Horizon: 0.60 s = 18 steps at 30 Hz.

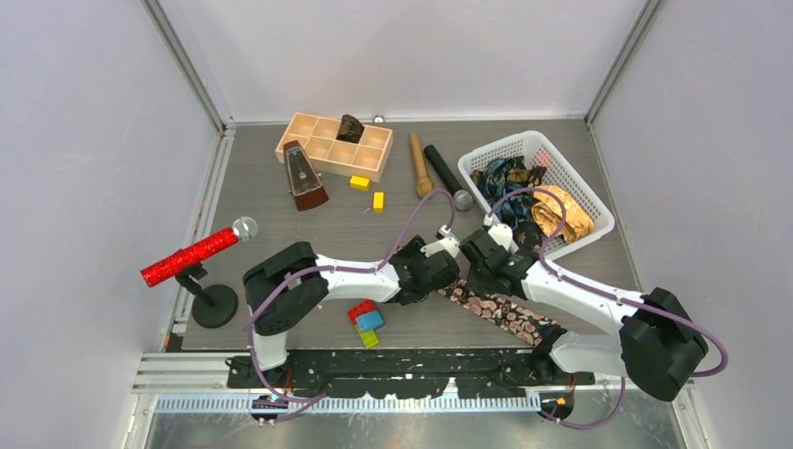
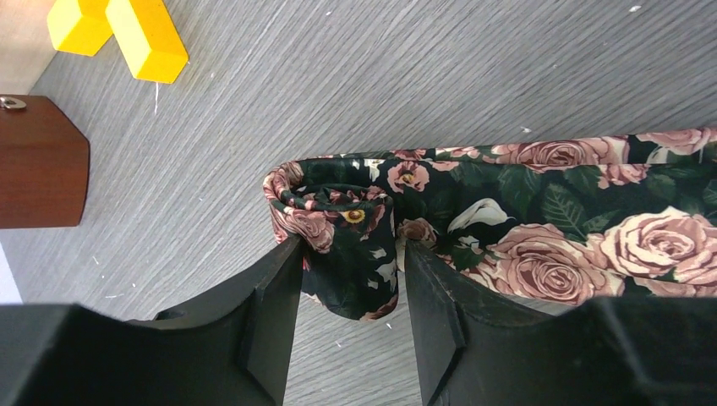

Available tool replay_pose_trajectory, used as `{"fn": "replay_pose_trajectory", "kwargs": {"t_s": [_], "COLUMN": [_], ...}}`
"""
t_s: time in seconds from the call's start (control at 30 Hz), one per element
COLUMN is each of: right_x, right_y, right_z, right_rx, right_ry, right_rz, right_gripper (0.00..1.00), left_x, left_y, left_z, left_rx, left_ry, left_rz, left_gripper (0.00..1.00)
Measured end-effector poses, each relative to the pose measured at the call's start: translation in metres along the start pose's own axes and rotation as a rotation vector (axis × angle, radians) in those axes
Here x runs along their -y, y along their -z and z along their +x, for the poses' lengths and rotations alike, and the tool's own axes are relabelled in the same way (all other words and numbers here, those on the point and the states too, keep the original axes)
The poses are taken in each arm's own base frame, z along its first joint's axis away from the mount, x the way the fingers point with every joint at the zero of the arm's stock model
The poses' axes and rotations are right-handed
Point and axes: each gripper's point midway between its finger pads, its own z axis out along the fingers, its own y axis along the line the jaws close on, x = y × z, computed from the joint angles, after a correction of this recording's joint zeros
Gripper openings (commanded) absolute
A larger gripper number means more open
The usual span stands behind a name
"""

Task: Roll the ties
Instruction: Roll the tie at the center of the board.

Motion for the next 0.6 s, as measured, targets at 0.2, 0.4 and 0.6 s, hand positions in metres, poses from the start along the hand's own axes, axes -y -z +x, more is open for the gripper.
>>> {"fn": "replay_pose_trajectory", "kwargs": {"t_s": [0.2, 0.4, 0.6], "right_x": [-0.0036, -0.0026, -0.0031], "right_y": [0.0057, 0.0065, 0.0066], "right_z": [-0.0051, -0.0042, -0.0038], "right_rx": [0.023, 0.024, 0.022], "right_ry": [-0.011, -0.015, -0.017], "right_rz": [-0.029, -0.032, -0.034], "right_gripper": [0.23, 0.22, 0.22], "left_x": [0.0033, 0.0049, 0.0052], "left_y": [0.0009, 0.0024, 0.0024], "left_z": [-0.0005, -0.0025, -0.0029], "left_rx": [0.0, 0.004, 0.006], "left_ry": [0.018, 0.038, 0.042], "left_rz": [0.019, 0.032, 0.032], "left_gripper": [0.44, 0.37, 0.38]}}
